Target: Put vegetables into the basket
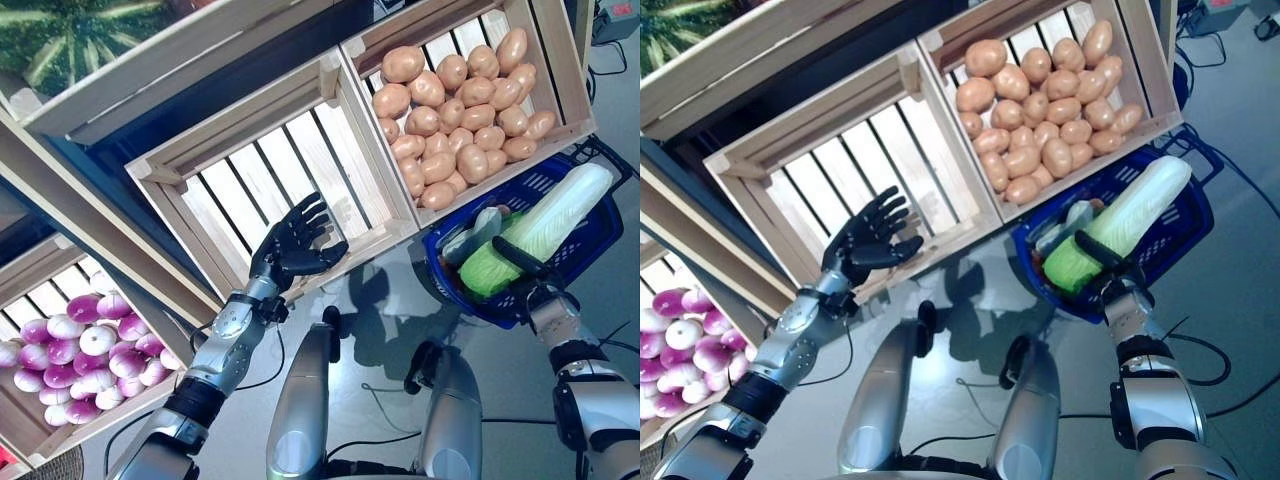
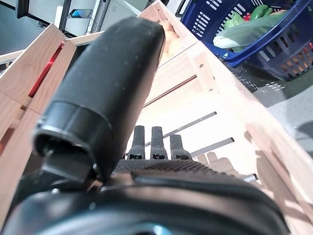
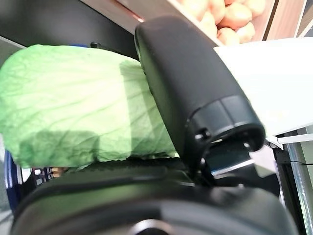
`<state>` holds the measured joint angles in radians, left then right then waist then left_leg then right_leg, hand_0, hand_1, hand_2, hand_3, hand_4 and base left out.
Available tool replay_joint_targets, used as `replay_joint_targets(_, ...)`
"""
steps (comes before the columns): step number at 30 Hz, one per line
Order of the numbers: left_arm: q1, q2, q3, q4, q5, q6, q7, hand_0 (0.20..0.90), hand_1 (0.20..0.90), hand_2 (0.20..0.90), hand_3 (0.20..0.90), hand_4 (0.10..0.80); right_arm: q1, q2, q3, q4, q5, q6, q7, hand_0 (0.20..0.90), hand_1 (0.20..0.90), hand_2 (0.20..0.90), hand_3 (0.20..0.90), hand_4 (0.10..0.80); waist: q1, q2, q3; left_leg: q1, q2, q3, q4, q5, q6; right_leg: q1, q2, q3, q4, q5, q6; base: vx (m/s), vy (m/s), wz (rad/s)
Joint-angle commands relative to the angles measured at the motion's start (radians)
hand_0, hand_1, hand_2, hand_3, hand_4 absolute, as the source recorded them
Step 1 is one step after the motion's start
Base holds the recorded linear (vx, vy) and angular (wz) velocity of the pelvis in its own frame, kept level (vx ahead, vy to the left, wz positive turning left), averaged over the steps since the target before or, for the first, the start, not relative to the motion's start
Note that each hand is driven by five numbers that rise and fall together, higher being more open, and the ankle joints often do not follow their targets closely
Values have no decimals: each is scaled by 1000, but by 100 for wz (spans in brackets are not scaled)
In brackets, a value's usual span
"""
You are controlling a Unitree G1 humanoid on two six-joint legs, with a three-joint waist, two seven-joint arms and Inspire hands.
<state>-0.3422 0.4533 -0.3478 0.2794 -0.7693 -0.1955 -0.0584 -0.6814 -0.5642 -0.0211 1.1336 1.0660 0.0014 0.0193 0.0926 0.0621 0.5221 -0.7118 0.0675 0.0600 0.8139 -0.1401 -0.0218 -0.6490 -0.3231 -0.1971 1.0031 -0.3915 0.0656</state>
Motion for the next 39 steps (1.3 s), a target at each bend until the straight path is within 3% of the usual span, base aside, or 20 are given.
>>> replay_joint_targets(1,-28,5,10,-136,-38,-146,-38,900,900,900,900,800,-76,-127,5,-23,-36,-40,-26,900,900,900,900,800,-17,15,-12,39,16,-4,159,-178,23,4,-2,10,14,106,-62,-57,11,3)
replay_joint_targets(13,-15,21,6,-135,-90,-160,-57,900,900,900,900,800,-73,-156,-15,-17,-34,-27,-48,900,900,900,900,800,-12,7,-9,43,22,-12,180,-186,20,7,-1,4,28,107,-59,-13,-4,1)
replay_joint_targets(15,-12,27,7,-137,-95,-156,-59,900,900,900,900,800,-68,-160,-24,-12,-36,-27,-50,900,900,900,900,800,-8,2,-10,65,24,-11,159,-177,18,33,-1,-3,7,116,-56,-29,11,0)
replay_joint_targets(16,-12,29,6,-136,-97,-156,-63,900,900,900,900,800,-67,-161,-27,-11,-37,-26,-50,900,900,900,900,800,-8,-1,-9,68,24,-6,135,-142,22,39,-3,-14,-19,147,-65,0,0,0)
replay_joint_targets(17,-11,29,6,-135,-97,-156,-63,900,900,900,900,800,-66,-160,-27,-10,-37,-26,-50,900,900,900,900,800,-7,-1,-11,79,24,-11,140,-166,17,49,1,-8,-12,126,-54,-65,27,4)
replay_joint_targets(18,-9,31,7,-139,-94,-152,-64,900,900,900,900,800,-61,-159,-30,-10,-41,-23,-49,900,900,900,900,800,-6,-4,-10,90,26,-4,108,-132,21,62,-1,-17,-42,156,-63,0,0,0)
replay_joint_targets(27,-4,46,17,-138,-101,-137,-68,900,900,900,900,800,-13,-151,-41,6,-30,-9,-39,900,900,900,900,800,5,-31,-47,230,41,8,-80,-58,9,213,13,-46,-214,217,-43,41,30,-1)
replay_joint_targets(34,27,28,30,-123,-63,-90,-73,900,900,900,900,800,80,-73,-41,-60,12,-34,35,900,900,900,900,800,6,-64,-143,433,44,27,-401,74,-28,431,85,-62,-575,323,-10,113,20,-5)
replay_joint_targets(39,57,0,39,-84,-10,-59,-71,900,900,900,900,800,156,29,-35,-163,79,-72,82,900,900,900,900,800,-1,-82,-228,559,31,37,-612,151,-35,563,125,-62,-810,401,10,122,26,-10)
